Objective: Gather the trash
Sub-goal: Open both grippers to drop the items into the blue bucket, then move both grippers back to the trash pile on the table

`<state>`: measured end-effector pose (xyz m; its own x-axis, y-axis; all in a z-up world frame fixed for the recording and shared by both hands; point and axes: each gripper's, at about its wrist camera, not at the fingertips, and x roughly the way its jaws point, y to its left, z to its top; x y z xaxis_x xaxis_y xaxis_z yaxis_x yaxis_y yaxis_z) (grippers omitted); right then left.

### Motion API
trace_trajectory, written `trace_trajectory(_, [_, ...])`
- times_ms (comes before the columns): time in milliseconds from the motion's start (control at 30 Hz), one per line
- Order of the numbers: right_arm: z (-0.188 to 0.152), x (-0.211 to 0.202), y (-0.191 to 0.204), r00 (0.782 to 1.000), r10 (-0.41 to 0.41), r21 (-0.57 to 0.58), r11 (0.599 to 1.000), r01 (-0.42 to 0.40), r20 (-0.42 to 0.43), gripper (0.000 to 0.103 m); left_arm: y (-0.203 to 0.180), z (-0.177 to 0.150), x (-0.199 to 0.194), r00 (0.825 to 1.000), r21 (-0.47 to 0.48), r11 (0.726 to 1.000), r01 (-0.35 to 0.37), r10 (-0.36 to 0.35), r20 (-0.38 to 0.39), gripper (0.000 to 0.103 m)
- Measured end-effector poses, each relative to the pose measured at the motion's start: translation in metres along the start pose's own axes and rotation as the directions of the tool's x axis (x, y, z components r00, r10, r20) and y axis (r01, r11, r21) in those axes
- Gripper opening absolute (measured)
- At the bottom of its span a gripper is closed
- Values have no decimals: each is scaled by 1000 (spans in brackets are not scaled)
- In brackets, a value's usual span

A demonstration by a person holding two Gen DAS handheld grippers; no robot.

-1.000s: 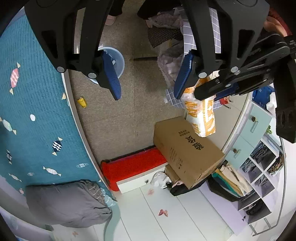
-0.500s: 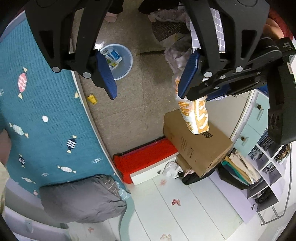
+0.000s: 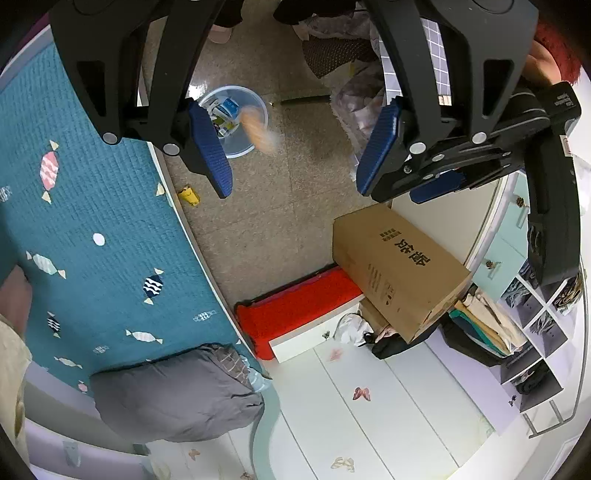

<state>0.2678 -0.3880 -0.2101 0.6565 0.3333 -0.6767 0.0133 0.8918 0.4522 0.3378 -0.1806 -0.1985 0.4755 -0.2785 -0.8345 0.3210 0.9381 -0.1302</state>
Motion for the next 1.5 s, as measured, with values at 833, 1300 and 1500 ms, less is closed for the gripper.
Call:
trace_trajectory(833, [-42,24,95,986,110,-169,977,-131,-127,70,86,-75,-76,992,-246,963,-108,121,37,71])
trace_trajectory(1300, [-99,96,228,928,179,-302,911,-282,-327,70,243,-157,-115,975,-514,833,-206,217,-38,71])
trace_trajectory(1500, [-126,132,282,907,171,-333,891,-309,-384,70,326,-195,-122,965,-598,761,-250,244,-92,71])
